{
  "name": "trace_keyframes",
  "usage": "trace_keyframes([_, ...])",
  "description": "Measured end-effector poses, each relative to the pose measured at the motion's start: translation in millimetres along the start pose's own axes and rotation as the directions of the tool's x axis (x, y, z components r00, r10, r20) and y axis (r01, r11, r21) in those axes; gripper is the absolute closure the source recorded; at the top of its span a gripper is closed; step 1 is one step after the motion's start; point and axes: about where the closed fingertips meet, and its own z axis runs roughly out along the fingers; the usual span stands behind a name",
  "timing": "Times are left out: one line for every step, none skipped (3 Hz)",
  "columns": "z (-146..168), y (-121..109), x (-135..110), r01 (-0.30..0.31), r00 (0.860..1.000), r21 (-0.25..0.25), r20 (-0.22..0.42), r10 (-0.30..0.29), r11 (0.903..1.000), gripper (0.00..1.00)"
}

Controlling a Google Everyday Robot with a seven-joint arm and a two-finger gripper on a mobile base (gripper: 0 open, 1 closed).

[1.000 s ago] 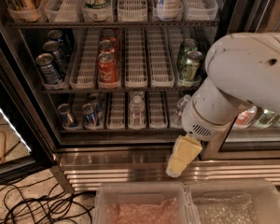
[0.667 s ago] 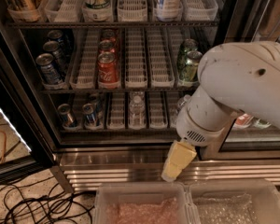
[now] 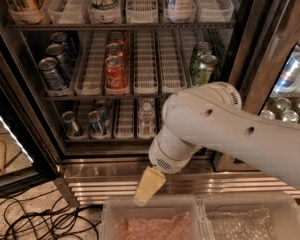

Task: Pick redbull can from bottom shelf of fridge

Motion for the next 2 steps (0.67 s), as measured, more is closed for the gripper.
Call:
trace_keyframes([38.1,7.4,-13.0,-0.036,0.999,-0.092,0.007,0.037,0.9951,0.00])
trace_keyframes([41.7,10.4,-14.4,-0.046,0.999,-0.097,0.014,0.047,0.9943,0.00])
